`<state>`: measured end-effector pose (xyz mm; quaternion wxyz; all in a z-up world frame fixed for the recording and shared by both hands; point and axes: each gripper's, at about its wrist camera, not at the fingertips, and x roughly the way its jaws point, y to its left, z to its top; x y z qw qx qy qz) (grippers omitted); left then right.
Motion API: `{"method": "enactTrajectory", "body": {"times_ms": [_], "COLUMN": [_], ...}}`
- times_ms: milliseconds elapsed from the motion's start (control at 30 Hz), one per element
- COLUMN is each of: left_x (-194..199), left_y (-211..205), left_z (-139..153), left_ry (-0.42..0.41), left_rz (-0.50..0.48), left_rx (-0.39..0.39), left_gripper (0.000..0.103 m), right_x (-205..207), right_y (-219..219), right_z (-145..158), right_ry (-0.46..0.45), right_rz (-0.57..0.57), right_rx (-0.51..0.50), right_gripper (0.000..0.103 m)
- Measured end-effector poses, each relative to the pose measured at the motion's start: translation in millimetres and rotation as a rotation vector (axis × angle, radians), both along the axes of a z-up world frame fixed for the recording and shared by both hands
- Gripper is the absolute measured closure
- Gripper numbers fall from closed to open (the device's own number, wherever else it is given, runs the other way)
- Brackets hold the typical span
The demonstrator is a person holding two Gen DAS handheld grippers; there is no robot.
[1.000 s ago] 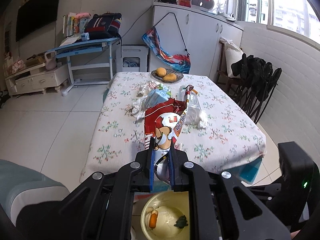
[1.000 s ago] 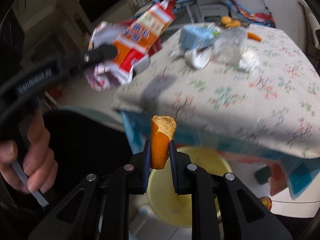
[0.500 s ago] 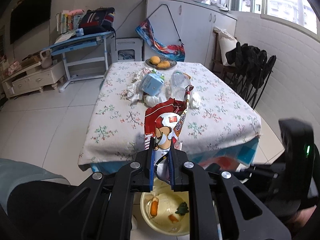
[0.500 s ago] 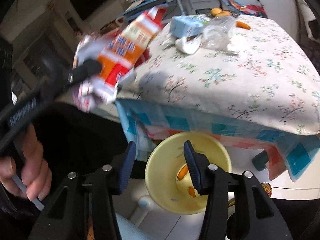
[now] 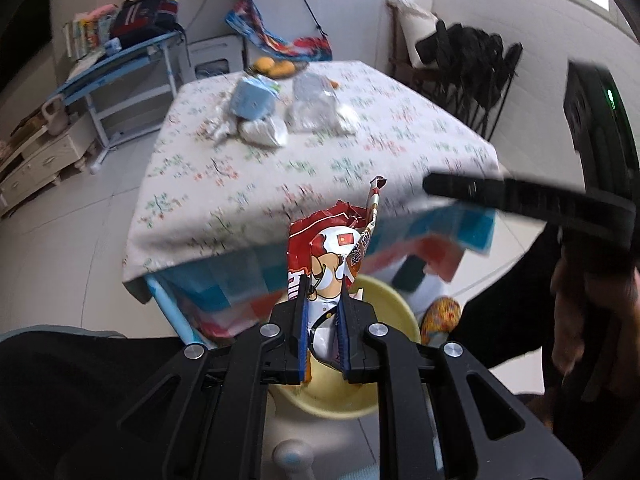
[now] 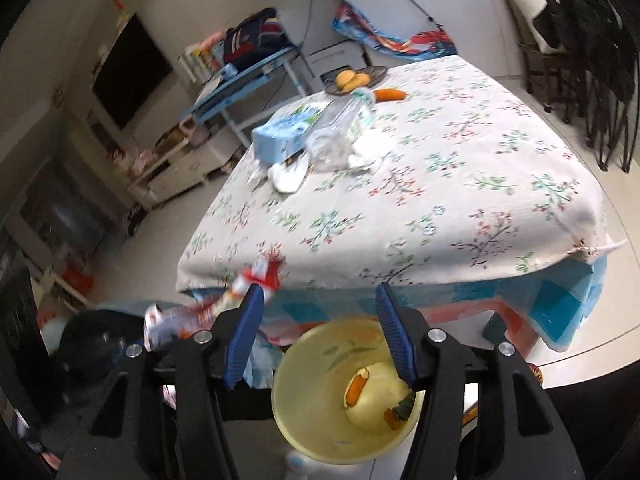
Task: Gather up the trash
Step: 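Lower the red snack bag into the yellow basin and open the left gripper, then move both grippers from the basin back toward the table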
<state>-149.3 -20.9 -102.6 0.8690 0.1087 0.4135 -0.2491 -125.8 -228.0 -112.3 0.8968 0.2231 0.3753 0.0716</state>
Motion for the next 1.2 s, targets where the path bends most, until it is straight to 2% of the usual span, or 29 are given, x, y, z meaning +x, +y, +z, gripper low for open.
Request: {"method": "enactTrajectory", "body": {"times_ms": [200, 333, 533, 800, 1000, 1200], "left_x": [-10, -12, -7, 6, 15, 22], "left_y": [-13, -15, -7, 3, 11, 10], "left_z": [-12, -12, -4, 1, 11, 18], "left_ry": [0.032, 0.018, -0.022, -0.066, -0.103, -0.126], "left_rz": [-0.052, -0.041, 0.025, 0.136, 0.216, 0.25], "left_rx": [0.066, 0.086, 0.061, 0.05, 0.002, -0.026], "left_gripper": [0.087, 0.056, 0.036, 0.031, 0.028, 0.027], "right_x": [0, 0, 0, 0, 0, 2], "right_y": [-5, -7, -6, -5, -3, -2], "right_z": [2, 0, -1, -1, -2, -2], "right_ry": [-0.007, -0.007, -0.005, -0.005, -0.007, -0.009], "right_rz": [-0.013, -0.016, -0.014, -0.014, -0.01, -0.007], "right_rx": [0.004, 0.004, -0.006, -0.014, -0.025, -0.032], "right_gripper": [0.046, 0.045, 0.044, 0.042, 0.042, 0.042]}}
